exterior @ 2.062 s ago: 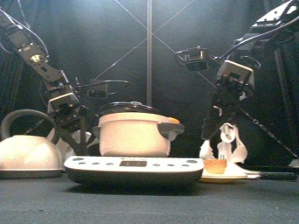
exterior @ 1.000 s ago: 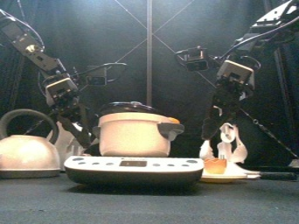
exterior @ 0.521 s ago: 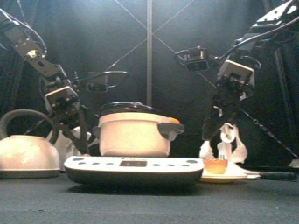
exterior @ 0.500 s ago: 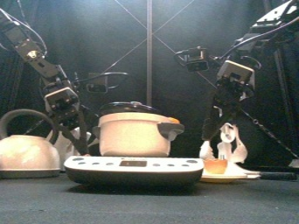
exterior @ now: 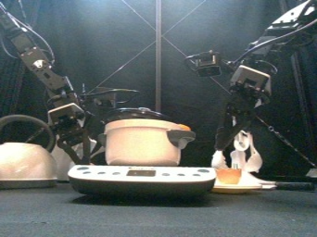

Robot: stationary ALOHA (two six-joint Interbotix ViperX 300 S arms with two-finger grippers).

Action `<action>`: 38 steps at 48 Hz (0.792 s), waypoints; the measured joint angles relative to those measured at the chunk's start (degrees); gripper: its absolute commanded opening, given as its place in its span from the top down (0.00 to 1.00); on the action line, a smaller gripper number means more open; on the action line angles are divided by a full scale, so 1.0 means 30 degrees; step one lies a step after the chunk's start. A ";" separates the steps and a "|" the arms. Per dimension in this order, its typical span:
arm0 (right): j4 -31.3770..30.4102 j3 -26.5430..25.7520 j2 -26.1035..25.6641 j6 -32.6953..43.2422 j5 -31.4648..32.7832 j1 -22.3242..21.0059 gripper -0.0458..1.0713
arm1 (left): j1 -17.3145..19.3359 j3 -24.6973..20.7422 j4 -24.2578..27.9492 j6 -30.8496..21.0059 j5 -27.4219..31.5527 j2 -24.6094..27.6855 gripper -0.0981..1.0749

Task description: Grab egg shell

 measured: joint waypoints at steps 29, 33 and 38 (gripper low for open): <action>-0.0029 0.0000 0.0000 -0.0059 0.0000 0.0000 0.33 | -0.0146 -0.0146 0.0029 0.0029 0.1494 -0.2637 0.42; -0.0059 0.0000 0.0000 -0.0059 0.0000 0.0000 0.33 | -0.0352 -0.0146 0.0000 0.0029 0.1582 -0.3076 0.42; -0.0088 0.0000 0.0000 -0.0059 0.0000 0.0000 0.33 | -0.0586 -0.0146 0.0000 0.0029 0.1582 -0.3311 0.42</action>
